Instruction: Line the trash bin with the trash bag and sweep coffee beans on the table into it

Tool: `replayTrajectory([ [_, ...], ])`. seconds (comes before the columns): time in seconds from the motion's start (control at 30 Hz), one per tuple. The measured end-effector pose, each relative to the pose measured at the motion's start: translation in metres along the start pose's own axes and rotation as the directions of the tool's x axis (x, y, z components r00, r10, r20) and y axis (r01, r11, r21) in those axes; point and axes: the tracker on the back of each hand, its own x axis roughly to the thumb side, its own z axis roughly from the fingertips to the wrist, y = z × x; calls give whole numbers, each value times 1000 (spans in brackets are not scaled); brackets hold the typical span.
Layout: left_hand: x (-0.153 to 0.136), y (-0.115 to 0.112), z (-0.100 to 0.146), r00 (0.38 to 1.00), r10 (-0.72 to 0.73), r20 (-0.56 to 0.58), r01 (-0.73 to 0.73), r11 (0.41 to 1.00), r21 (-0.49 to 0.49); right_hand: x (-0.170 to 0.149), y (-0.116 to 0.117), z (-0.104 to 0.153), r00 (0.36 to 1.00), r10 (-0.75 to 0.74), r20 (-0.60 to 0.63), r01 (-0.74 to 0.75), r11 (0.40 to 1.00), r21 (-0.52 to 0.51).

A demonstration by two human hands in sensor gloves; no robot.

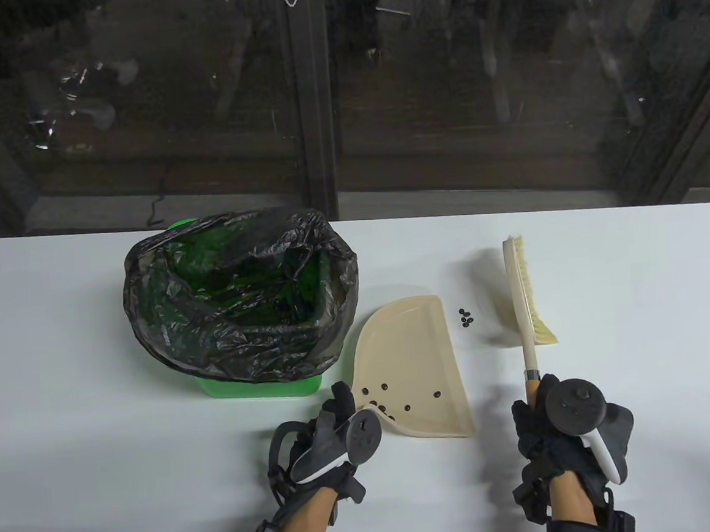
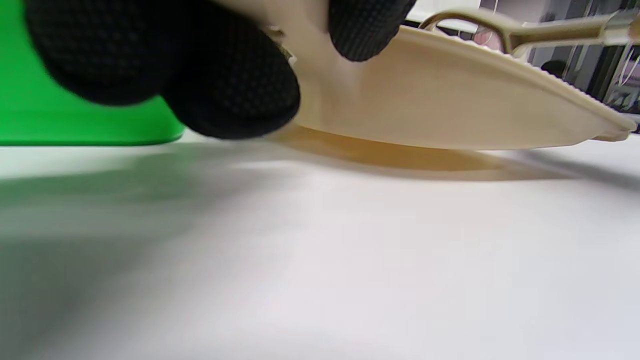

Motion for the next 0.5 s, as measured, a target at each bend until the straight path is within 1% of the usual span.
replayTrajectory([
  [0.17, 6, 19, 7, 997, 64, 52, -67, 997, 47, 0, 0, -2, 1000, 7, -1, -7, 1000, 4],
  [0.27, 9, 31, 12, 991, 112, 69, -117, 990, 74, 0, -1, -2, 997, 77, -1, -77, 997, -4],
  [0.3, 10, 34, 13, 990, 120, 73, -126, 989, 83, -1, -1, -3, 997, 76, -3, -76, 997, -4],
  [0.4, 14, 45, 17, 989, 118, 91, -128, 985, 116, -1, -1, -3, 998, 61, -2, -61, 998, 1],
  [0.5, 18, 54, 23, 985, 125, 118, -140, 981, 134, 1, -1, -2, 996, 89, 9, -89, 996, 0],
])
